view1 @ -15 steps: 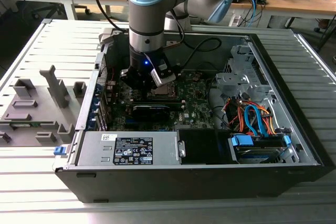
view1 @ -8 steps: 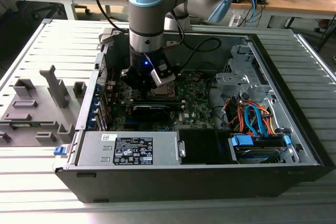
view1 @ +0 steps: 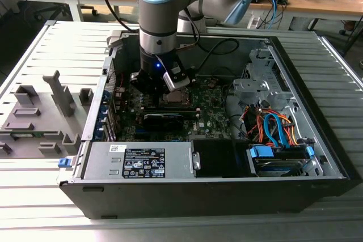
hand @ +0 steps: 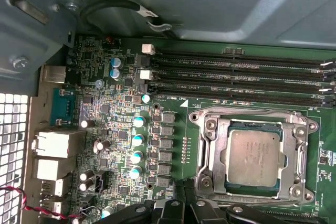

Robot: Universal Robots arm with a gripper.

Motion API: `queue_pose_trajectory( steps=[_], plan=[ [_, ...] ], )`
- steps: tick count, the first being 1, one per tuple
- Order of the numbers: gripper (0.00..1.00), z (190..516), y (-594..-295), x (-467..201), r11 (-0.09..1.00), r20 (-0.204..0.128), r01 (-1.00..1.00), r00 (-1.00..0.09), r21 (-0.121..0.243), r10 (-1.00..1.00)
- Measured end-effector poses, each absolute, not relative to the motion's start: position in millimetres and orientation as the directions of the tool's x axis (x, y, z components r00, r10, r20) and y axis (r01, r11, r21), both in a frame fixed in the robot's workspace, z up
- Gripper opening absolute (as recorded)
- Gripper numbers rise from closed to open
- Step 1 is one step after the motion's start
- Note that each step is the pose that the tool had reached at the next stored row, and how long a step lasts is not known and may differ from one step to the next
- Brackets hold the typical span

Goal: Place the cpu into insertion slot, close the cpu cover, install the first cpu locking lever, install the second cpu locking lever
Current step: 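Install the second cpu locking lever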

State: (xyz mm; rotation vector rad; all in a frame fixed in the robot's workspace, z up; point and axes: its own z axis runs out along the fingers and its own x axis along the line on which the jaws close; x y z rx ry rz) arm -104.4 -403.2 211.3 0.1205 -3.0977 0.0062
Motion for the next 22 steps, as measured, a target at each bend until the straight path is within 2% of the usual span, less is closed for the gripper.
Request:
queue_pose_trajectory(
  steps=[6, 18, 22],
  plan=[
    [0.11, 212, -406, -104, 0.997, 0.042, -0.078, -0.996, -0.002, -0.077],
    [0.11, 238, -405, -101, 0.997, 0.042, -0.08, -0.996, -0.001, -0.079],
    [0.11, 238, -405, -81, 0.997, 0.071, -0.08, -0.994, 0.001, -0.08]
  ],
)
